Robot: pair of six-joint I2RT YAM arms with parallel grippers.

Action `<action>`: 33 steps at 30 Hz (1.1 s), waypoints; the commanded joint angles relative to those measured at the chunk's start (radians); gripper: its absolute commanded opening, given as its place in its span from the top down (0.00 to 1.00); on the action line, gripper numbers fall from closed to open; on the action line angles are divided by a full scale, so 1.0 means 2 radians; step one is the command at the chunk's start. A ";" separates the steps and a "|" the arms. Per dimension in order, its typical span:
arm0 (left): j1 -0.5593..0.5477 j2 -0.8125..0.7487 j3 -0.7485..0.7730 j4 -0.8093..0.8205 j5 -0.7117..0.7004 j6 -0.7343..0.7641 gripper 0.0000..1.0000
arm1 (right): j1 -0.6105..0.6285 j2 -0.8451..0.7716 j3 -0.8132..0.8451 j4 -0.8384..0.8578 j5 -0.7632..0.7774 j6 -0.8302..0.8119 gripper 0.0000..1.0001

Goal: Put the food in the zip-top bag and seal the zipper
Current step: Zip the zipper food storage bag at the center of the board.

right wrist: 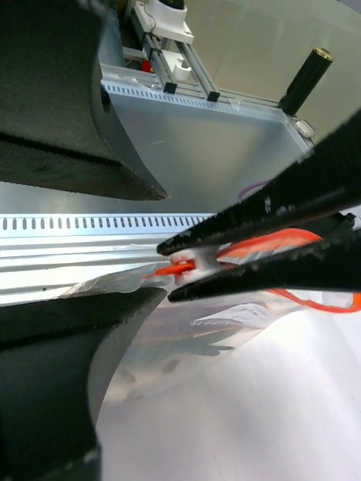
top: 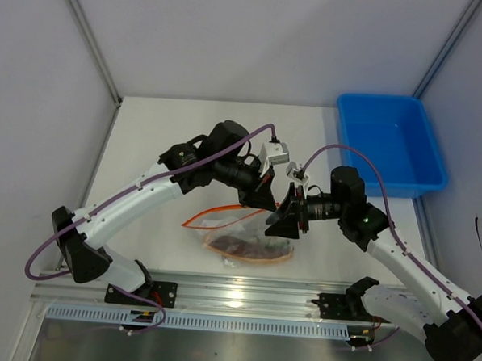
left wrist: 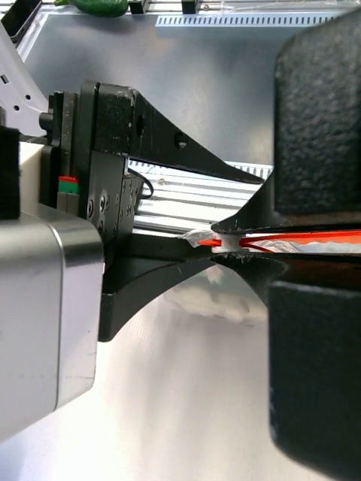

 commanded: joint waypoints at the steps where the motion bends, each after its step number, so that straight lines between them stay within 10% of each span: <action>1: 0.005 0.001 0.005 0.022 0.015 -0.005 0.99 | 0.004 -0.006 0.015 0.001 -0.008 -0.009 0.50; 11: 0.005 0.002 0.007 0.020 0.055 -0.003 0.99 | 0.007 0.039 0.025 0.056 -0.009 0.009 0.79; 12: 0.005 0.003 0.007 0.018 0.056 -0.003 0.99 | 0.007 0.048 0.027 0.057 -0.009 0.011 1.00; 33: 0.007 -0.031 -0.069 0.033 -0.047 -0.021 0.99 | -0.013 -0.103 -0.080 0.171 0.140 0.130 1.00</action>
